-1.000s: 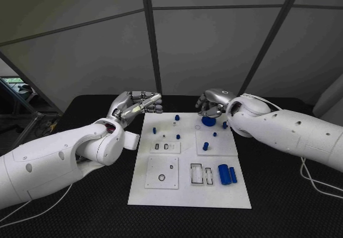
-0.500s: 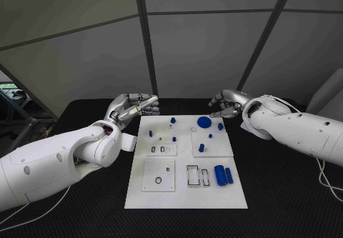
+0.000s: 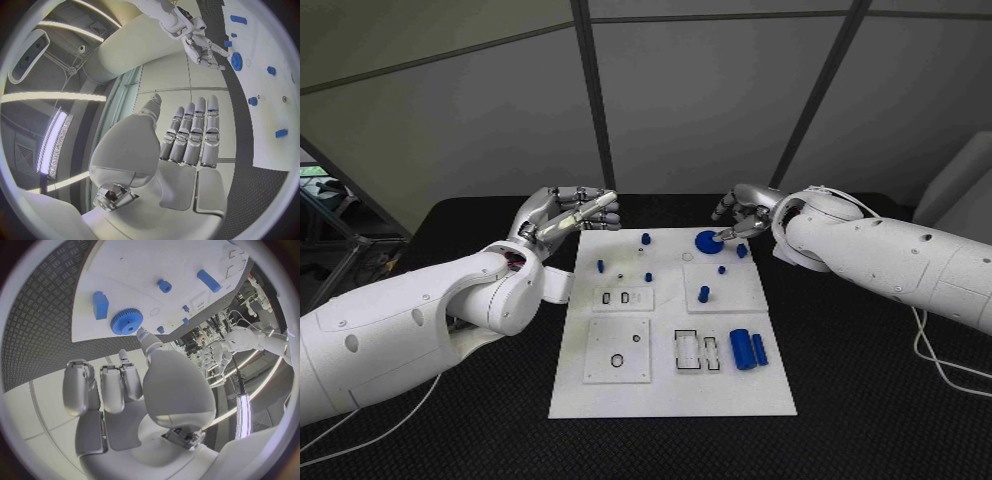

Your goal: Assemble the parts on the task board

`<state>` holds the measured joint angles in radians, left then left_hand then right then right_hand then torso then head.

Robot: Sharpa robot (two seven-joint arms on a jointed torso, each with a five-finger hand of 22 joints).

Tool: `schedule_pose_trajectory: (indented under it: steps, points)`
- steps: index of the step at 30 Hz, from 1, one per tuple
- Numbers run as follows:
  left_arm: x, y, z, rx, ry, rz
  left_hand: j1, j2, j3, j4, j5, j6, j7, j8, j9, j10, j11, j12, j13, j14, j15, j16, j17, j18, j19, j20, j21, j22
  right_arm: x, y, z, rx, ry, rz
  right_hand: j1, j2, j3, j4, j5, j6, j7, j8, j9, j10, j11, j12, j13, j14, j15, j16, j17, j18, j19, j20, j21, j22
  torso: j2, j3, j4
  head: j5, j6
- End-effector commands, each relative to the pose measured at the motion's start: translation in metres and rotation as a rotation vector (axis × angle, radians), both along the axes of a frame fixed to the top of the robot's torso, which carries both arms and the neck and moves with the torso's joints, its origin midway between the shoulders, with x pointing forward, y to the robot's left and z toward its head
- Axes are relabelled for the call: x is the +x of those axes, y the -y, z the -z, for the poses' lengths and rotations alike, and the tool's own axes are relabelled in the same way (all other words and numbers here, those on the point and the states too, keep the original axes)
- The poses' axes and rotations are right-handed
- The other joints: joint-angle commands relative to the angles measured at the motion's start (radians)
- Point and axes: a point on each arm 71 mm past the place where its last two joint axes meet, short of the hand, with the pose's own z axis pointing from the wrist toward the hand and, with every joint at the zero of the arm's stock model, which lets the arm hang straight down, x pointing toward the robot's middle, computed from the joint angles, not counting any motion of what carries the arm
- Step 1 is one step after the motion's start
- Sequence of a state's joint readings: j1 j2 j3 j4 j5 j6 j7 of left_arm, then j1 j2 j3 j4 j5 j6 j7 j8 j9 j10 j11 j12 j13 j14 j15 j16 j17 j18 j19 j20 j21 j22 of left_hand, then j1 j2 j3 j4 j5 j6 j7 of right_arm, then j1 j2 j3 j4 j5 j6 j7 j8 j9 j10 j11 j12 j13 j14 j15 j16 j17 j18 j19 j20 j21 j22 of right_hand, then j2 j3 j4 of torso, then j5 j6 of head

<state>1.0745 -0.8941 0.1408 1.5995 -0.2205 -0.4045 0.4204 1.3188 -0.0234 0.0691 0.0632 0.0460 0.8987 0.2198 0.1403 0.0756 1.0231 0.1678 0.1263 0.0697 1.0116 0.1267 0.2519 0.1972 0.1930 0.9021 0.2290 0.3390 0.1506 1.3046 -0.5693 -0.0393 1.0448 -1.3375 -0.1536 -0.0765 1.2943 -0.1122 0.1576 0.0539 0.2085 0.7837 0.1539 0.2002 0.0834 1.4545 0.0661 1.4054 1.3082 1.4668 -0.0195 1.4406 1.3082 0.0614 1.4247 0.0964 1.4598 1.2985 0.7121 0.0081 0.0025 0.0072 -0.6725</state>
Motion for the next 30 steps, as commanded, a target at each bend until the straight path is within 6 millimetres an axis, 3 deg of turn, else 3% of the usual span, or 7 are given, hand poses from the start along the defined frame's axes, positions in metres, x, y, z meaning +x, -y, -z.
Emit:
schedule_pose_trajectory:
  steps: [1, 10, 14, 30]
  points:
    - [-0.001, 0.003, -0.001, -0.002, 0.012, 0.021, 0.001, 0.009, -0.007, -0.001, 0.001, 0.006, 0.000, -0.005, 0.000, 0.007, 0.002, -0.004, 0.001, -0.005, 0.001, -0.004, 0.002, -0.014, -0.003, 0.005, -0.004, -0.002, 0.003, 0.000, 0.003, -0.037, -0.045, 0.023, -0.001, 0.007, -0.008, 0.004, -0.005, -0.016, 0.002, 0.005, -0.002, -0.001, 0.000, -0.003, 0.020, 0.066, 0.009, 0.001, 0.049, -0.008, 0.001, 0.001, 0.004, -0.003, 0.001, -0.0002, 0.0011, -0.003, -0.004]
    - [0.000, 0.002, -0.001, -0.001, 0.011, 0.019, 0.002, 0.010, -0.007, -0.001, 0.001, 0.006, 0.000, -0.005, 0.000, 0.008, 0.002, -0.004, 0.001, -0.005, 0.001, -0.004, 0.002, -0.014, -0.003, 0.005, -0.004, -0.002, 0.005, -0.006, 0.006, -0.055, -0.075, 0.022, 0.006, 0.014, -0.006, 0.004, -0.004, -0.012, 0.002, 0.015, 0.000, -0.005, 0.000, -0.006, 0.017, 0.065, 0.009, 0.001, 0.048, -0.008, -0.002, 0.002, 0.004, -0.005, 0.001, 0.0017, -0.0013, -0.003, -0.008]
    - [0.000, 0.002, -0.001, -0.001, 0.010, 0.018, 0.002, 0.010, -0.007, -0.001, 0.001, 0.006, 0.000, -0.005, 0.000, 0.008, 0.002, -0.004, 0.001, -0.005, 0.001, -0.004, 0.002, -0.014, -0.003, 0.005, -0.004, -0.002, 0.005, -0.010, 0.007, -0.061, -0.087, 0.014, 0.007, 0.015, -0.006, 0.004, -0.004, -0.011, 0.002, 0.017, 0.000, -0.008, 0.000, -0.010, 0.012, 0.065, 0.009, 0.000, 0.046, -0.007, -0.003, 0.002, 0.003, -0.008, 0.001, 0.0003, -0.0003, -0.003, -0.010]
    - [-0.001, 0.003, -0.001, -0.001, 0.010, 0.019, 0.002, 0.011, -0.007, -0.001, 0.001, 0.007, 0.000, -0.005, 0.000, 0.008, 0.002, -0.004, 0.001, -0.005, 0.001, -0.004, 0.002, -0.014, -0.003, 0.005, -0.005, -0.002, 0.006, -0.015, 0.010, -0.078, -0.103, 0.003, 0.012, 0.020, -0.004, 0.002, -0.002, -0.010, 0.001, 0.021, 0.001, -0.009, 0.000, -0.010, 0.013, 0.065, 0.009, 0.004, 0.051, -0.007, -0.004, 0.002, 0.004, -0.006, 0.001, 0.0009, 0.0002, 0.002, -0.009]
